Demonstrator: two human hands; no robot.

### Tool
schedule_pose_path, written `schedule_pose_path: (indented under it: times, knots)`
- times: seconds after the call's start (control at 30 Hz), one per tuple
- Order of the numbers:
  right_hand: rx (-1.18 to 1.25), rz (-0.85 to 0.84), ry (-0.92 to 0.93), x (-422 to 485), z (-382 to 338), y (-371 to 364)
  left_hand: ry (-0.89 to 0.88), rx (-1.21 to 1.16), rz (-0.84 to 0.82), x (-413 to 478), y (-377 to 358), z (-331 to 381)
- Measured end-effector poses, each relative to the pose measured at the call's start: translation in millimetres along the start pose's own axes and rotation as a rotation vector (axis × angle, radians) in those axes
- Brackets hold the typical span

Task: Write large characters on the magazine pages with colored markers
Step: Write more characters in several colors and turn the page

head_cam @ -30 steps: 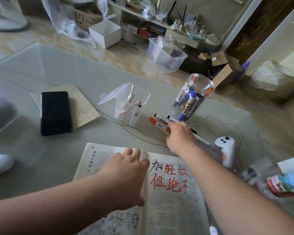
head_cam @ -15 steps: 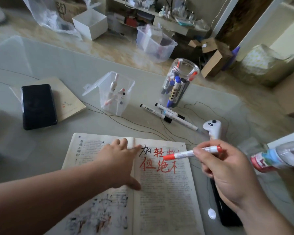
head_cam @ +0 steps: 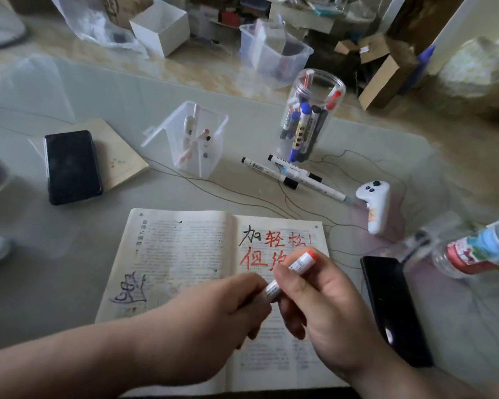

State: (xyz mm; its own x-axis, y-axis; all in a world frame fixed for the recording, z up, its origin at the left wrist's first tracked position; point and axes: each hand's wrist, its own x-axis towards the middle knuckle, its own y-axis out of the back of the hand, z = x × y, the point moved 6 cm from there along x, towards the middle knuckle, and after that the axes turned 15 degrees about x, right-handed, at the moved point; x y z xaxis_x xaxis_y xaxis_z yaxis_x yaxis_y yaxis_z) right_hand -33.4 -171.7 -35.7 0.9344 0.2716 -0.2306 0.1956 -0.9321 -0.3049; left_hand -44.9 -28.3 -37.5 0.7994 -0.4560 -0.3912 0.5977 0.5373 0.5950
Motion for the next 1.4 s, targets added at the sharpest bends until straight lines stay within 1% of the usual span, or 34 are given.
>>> schedule_pose_path:
  times: [0.1,0.17,0.23,0.43,0.6,0.7,0.73,0.8,0.9,0.93,1.0,1.07,1.17,1.3,1.37,1.4]
  knots:
    - [0.017,-0.044,0.010,2.6,2.4,0.6,-0.028,-0.014,-0.041,1.5,0.0,-3.2]
    - [-0.004,-0.050,0.020,2.2,5.9,2.0,-0.035,0.026,-0.079,2.5,-0.1,-6.2]
    - [-0.021,-0.034,0.023,2.0,10.9,2.6,-0.036,0.019,-0.064,5.2,-1.7,-9.2]
    - [0.051,0.043,0.025,6.0,14.3,6.5,-0.040,0.004,0.019,17.2,-0.7,-5.7]
    - [0.082,0.093,0.014,7.7,17.0,11.1,-0.041,-0.051,-0.010,27.4,-8.9,-9.7]
    - [0.073,0.064,0.027,8.9,14.2,13.5,-0.048,-0.060,-0.038,29.5,-11.8,-15.7]
    - [0.057,0.057,0.049,10.2,11.5,14.8,-0.045,-0.035,-0.061,28.8,-10.6,-16.9]
    - [0.026,0.114,0.120,14.1,4.2,23.8,-0.008,0.138,-0.124,25.3,-7.4,-21.8]
    - [0.071,0.314,0.209,19.9,-2.4,50.1,0.103,0.613,-0.120,24.7,0.3,-44.9]
    - [0.096,0.382,0.221,21.6,-2.4,58.9,0.126,0.695,-0.104,26.3,0.1,-51.2]
    - [0.155,0.480,0.224,25.3,1.9,73.2,0.141,0.764,-0.061,30.5,-4.0,-57.1]
    - [0.195,0.510,0.205,28.3,6.1,78.3,0.124,0.821,-0.006,37.0,-6.6,-56.4]
    - [0.190,0.472,0.194,31.4,7.4,78.6,0.134,0.847,0.033,44.2,-5.8,-53.7]
    - [0.186,0.289,0.099,39.0,15.9,68.8,0.155,0.898,0.039,47.3,-7.8,-52.9]
    - [0.080,0.240,0.065,40.8,22.6,65.0,0.156,0.923,0.045,47.7,-9.7,-51.5]
    - [-0.044,0.222,0.069,40.9,24.9,63.1,0.154,0.930,0.048,47.8,-9.4,-51.2]
